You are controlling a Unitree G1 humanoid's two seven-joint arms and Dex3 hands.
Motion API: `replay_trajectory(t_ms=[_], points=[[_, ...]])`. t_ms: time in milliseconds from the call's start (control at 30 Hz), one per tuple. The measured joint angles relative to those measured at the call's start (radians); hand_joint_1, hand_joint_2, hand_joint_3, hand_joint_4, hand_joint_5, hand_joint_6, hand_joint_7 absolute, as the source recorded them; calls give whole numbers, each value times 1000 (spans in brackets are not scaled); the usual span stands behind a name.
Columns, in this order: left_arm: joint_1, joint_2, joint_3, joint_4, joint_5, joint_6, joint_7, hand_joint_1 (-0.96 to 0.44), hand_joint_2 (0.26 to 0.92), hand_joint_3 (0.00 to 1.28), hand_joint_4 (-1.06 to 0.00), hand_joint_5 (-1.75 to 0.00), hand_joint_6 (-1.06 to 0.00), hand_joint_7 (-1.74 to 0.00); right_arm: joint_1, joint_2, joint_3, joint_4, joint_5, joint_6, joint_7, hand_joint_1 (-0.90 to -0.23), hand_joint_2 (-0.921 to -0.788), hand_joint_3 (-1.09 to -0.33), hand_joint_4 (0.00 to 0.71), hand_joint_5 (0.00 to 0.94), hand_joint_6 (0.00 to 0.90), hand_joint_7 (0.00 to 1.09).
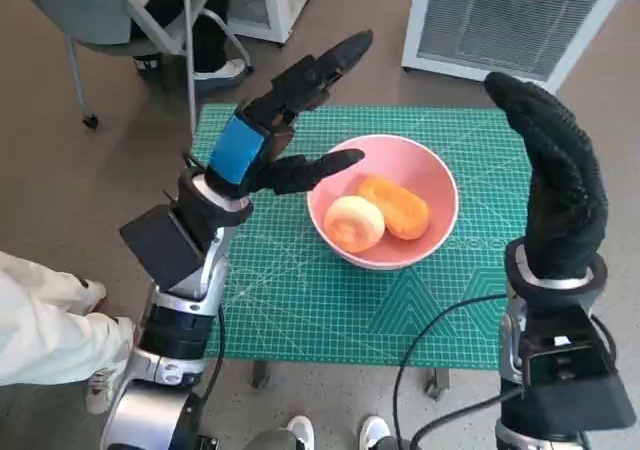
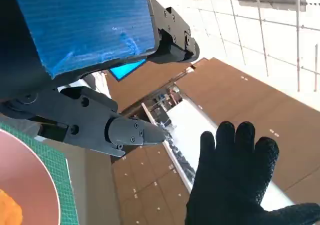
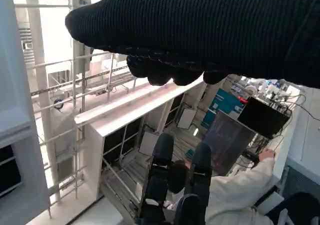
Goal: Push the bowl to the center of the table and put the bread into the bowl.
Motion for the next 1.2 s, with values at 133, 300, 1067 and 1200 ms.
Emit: replay_trajectory(t_ms=[133, 300, 1067, 1200], points=[[63, -28, 28, -91, -101, 1, -18, -305, 921, 333, -61, -618, -28, -862, -24, 1, -1, -2, 11, 18, -2, -392, -921, -502, 436, 15, 102, 736], [85, -44, 42, -137, -131, 9, -20, -305, 921, 344, -9, -749, -4, -963, -58, 3, 2, -10, 9, 33, -4, -400, -921, -503, 437, 15, 105, 732], [124, -90, 57, -187, -136, 66, 13, -285, 918, 383, 1, -862, 1, -1084, -74, -10, 13, -47, 7, 83, -1, -429, -921, -505, 439, 12, 112, 720], [133, -93, 57, -192, -136, 75, 21, -290, 915, 387, 1, -867, 1, -1094, -74, -14, 13, -46, 7, 85, -1, -430, -921, -506, 439, 11, 112, 719]])
